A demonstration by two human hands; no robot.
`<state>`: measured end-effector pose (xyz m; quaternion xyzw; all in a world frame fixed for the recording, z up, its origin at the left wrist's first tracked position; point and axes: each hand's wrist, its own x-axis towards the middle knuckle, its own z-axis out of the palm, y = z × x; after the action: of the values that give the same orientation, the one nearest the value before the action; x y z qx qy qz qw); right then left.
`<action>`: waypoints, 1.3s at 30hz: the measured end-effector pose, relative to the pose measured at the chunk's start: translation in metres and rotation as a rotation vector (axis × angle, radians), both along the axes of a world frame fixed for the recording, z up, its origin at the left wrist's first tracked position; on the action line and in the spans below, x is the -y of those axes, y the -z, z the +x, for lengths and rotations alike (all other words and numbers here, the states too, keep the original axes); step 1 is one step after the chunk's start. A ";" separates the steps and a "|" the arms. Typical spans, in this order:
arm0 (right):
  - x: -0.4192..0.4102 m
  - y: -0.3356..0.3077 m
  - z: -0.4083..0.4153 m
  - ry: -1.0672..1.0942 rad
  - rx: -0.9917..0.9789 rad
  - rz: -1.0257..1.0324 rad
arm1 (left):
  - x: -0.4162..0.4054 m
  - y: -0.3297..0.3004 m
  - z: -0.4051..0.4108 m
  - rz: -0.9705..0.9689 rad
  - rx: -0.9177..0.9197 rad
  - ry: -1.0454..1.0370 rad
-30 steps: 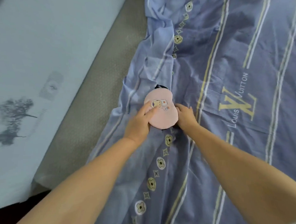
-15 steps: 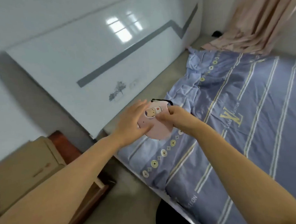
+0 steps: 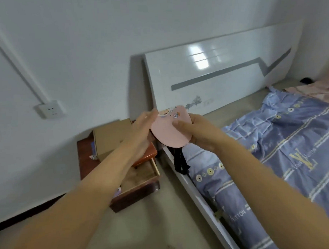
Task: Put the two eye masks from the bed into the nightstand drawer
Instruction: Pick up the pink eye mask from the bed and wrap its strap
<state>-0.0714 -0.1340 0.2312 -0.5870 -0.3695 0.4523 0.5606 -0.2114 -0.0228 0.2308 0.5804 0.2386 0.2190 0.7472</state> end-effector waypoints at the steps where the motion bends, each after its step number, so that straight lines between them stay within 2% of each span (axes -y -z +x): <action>1: -0.004 -0.001 -0.006 0.023 -0.080 0.041 | 0.002 0.004 -0.007 -0.202 0.086 0.046; 2: -0.007 -0.002 -0.012 0.029 -0.160 0.074 | 0.005 0.009 -0.016 -0.305 0.115 0.102; 3: -0.010 -0.004 -0.017 0.027 -0.230 0.097 | 0.009 0.014 -0.023 -0.321 0.095 0.158; 5: -0.014 -0.009 -0.022 0.031 -0.333 0.123 | 0.014 0.022 -0.033 -0.252 0.018 0.227; 8: -0.014 -0.011 -0.025 0.059 -0.452 0.154 | 0.018 0.022 -0.039 -0.225 -0.011 0.221; 11: -0.011 -0.009 -0.025 0.072 -0.520 0.168 | 0.022 0.013 -0.040 -0.117 -0.105 0.346; 13: -0.009 -0.008 -0.023 0.066 -0.497 0.168 | 0.027 0.014 -0.039 -0.100 -0.134 0.372; 15: -0.007 -0.006 -0.019 0.066 -0.452 0.171 | 0.030 0.014 -0.035 -0.126 -0.131 0.313; 18: -0.004 -0.003 -0.011 0.054 -0.318 0.136 | 0.026 0.013 -0.032 -0.308 -0.106 0.112; 20: -0.004 0.000 -0.007 0.066 -0.218 0.100 | 0.022 0.013 -0.034 -0.383 -0.057 0.090; 24: -0.008 0.002 0.005 0.199 0.001 0.053 | 0.025 0.015 -0.037 -0.539 0.117 0.304; 26: -0.011 -0.002 0.007 0.262 0.016 0.078 | 0.032 0.025 -0.034 -0.535 0.013 0.449; 28: -0.013 -0.006 0.003 0.253 0.049 0.117 | 0.042 0.038 -0.028 -0.358 -0.262 0.573; 29: -0.014 -0.007 -0.001 0.228 0.108 0.124 | 0.045 0.043 -0.022 -0.264 -0.383 0.562; 31: -0.015 -0.003 -0.009 0.223 0.206 0.118 | 0.041 0.051 -0.010 0.012 -0.570 0.301; 33: -0.017 0.004 -0.012 0.296 0.181 0.075 | 0.028 0.055 -0.007 0.473 -0.695 -0.041; 35: -0.018 0.007 -0.009 0.315 -0.066 -0.008 | 0.021 0.048 -0.012 0.864 -0.650 -0.225; 36: -0.016 0.007 -0.008 0.243 -0.185 -0.072 | 0.017 0.045 -0.012 1.020 -0.586 -0.257; 38: -0.011 0.006 -0.001 -0.001 -0.227 -0.235 | 0.013 0.034 -0.011 1.328 -0.480 -0.217; 39: -0.008 0.005 0.002 -0.129 -0.147 -0.304 | 0.011 0.027 -0.014 1.433 -0.449 -0.137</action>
<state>-0.0691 -0.1256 0.2263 -0.6053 -0.2921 0.5796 0.4608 -0.2255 -0.0343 0.2041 0.9389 0.2198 0.2430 0.1051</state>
